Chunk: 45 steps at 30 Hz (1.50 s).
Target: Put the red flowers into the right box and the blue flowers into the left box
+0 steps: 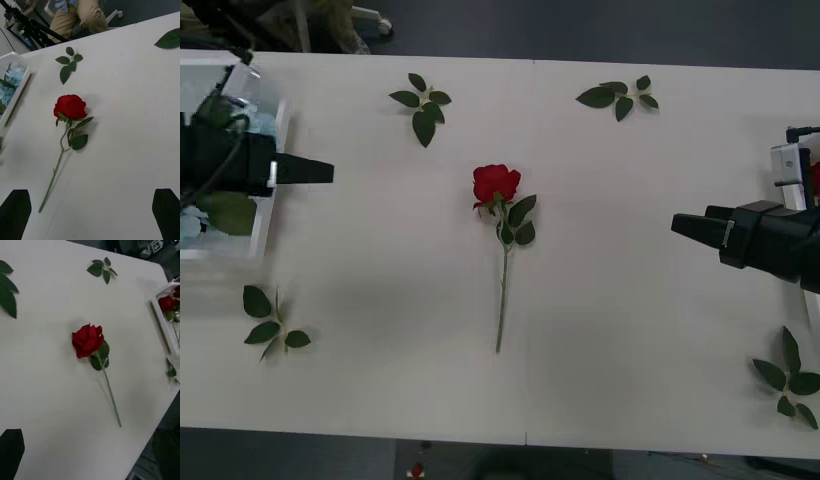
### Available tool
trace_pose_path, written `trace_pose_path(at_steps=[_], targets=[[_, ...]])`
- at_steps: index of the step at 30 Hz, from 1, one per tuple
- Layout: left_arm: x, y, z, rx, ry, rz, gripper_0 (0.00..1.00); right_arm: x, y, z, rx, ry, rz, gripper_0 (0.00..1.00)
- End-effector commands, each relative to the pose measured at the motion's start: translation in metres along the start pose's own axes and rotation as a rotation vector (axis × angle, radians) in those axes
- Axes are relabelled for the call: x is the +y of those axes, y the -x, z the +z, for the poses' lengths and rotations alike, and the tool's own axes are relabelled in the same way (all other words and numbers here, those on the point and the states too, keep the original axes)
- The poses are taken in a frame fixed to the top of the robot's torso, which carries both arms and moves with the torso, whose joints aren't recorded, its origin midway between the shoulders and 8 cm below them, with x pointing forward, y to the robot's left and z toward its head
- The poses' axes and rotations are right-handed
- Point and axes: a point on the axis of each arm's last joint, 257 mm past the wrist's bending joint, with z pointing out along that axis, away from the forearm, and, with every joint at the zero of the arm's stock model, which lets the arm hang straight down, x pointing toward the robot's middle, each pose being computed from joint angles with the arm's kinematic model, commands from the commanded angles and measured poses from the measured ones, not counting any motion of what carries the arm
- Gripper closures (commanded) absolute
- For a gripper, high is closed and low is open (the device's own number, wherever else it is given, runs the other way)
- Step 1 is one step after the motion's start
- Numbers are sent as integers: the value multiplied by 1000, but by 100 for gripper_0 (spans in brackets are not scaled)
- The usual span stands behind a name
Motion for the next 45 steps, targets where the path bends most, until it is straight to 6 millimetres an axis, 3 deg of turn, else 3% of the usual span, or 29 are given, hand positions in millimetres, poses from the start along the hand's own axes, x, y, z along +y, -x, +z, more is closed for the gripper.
trace_pose_path(at_steps=[1, 6, 12, 17, 26, 37, 45], targets=[[-24, -2, 42, -16, -48, 27, 0, 18, 17, 2, -25, 32, -85, 5], [-37, -12, 89, -13, -30, 52, 0, 17, 17, 2, -24, 33, -83, 4], [-41, -31, 122, 53, 53, 99, 0, 17, 18, 2, -24, 31, -84, 5], [-45, -41, 135, 101, 109, 105, 0, 18, 17, 2, -23, 33, -82, 5], [-74, -58, 163, 179, 217, 49, 0, 17, 18, 2, -25, 32, -82, 5], [-87, -52, 203, 151, 290, 114, 0, 17, 17, 2, -24, 31, -79, 5], [-81, -50, 236, 91, 286, 121, 0, 17, 18, 2, -28, 31, -82, 5]])
